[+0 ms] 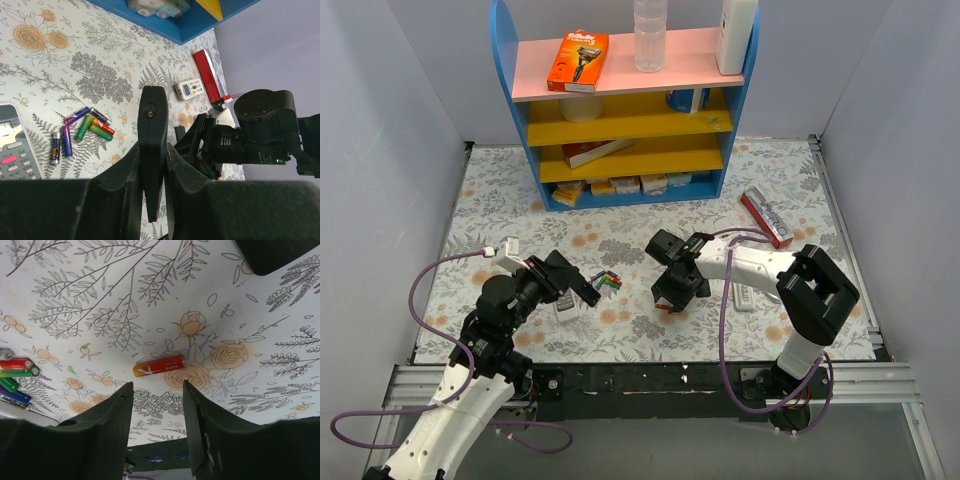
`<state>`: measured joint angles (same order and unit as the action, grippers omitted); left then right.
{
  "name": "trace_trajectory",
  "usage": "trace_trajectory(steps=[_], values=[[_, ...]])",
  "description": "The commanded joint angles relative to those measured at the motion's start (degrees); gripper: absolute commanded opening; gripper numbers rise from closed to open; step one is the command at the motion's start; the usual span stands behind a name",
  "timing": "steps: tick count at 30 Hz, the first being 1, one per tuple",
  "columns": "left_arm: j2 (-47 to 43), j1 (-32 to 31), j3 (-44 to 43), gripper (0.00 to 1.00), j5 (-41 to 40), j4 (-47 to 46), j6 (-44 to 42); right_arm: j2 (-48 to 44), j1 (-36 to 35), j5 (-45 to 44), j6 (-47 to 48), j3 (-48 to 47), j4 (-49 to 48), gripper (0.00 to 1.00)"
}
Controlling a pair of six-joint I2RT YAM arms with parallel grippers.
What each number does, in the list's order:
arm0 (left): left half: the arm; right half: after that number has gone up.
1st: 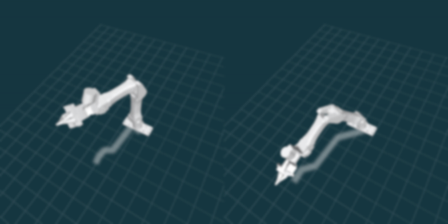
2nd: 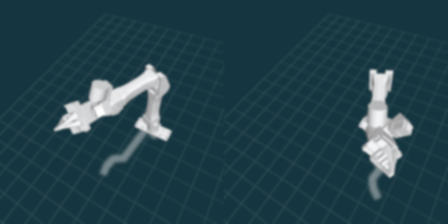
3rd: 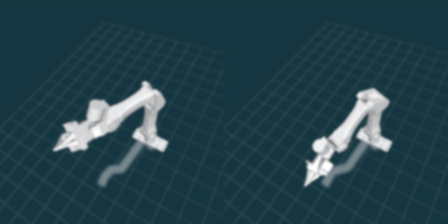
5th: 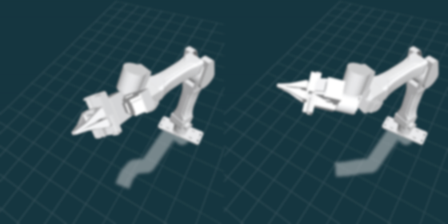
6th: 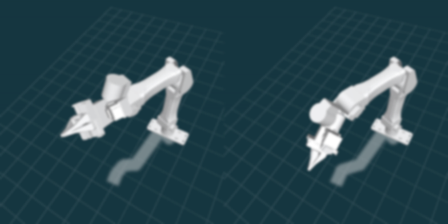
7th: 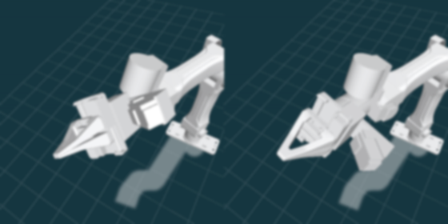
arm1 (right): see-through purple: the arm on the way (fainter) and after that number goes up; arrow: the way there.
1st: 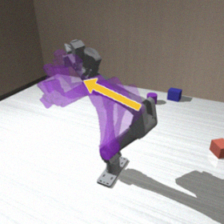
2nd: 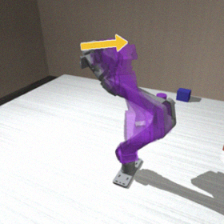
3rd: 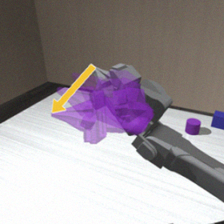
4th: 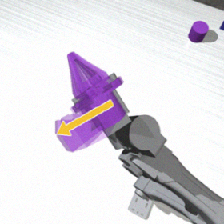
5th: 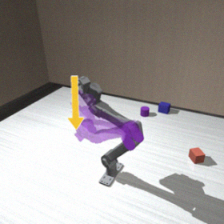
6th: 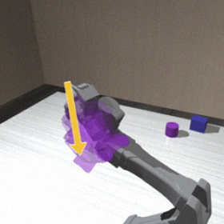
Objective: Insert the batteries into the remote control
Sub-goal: Pick up the battery from the center of the board.
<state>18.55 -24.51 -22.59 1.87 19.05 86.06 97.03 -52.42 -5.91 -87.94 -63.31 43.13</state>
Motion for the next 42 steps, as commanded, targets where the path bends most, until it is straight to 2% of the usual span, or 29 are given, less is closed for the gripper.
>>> trace_trajectory(steps=[1, 13, 19, 21, 25, 29, 34, 42], values=[[0.09, -0.27, -2.28, 0.00, -0.73, 0.37, -1.77, 0.44, 0.57, 0.02, -4.52, 2.39, -1.91, 0.50], [0.79, -0.27, -2.99, 0.00, -1.16, 0.82, -2.21, 0.96, 2.41, -1.12, -5.66, 4.86, -5.17, 0.46], [1.14, -0.36, -2.90, 0.00, -1.16, 0.55, -2.30, 1.75, 2.59, -1.29, -3.91, 4.60, -4.73, 0.37], [1.32, -0.27, -2.90, 0.00, -0.90, 0.38, -2.13, 2.63, 2.50, -2.08, -2.68, 3.72, -3.07, 0.29], [1.76, -0.27, -2.11, 0.00, 0.06, -0.33, -1.60, 4.30, 2.41, -4.19, 1.97, 0.04, -0.51, 0.23], [2.72, -0.27, -1.06, 0.00, 2.26, -2.51, -1.07, 4.92, 2.41, -4.46, 6.46, -0.59, -1.39, 0.10], [4.57, -0.27, 0.00, 0.00, 4.02, -3.84, 0.51, 4.74, 2.41, -7.00, 14.01, -2.52, -2.35, 0.01], [8.96, -0.27, 4.92, 0.00, 10.08, -13.67, 4.55, 1.42, 1.89, -12.19, 34.91, -7.00, -7.70, 0.01]])
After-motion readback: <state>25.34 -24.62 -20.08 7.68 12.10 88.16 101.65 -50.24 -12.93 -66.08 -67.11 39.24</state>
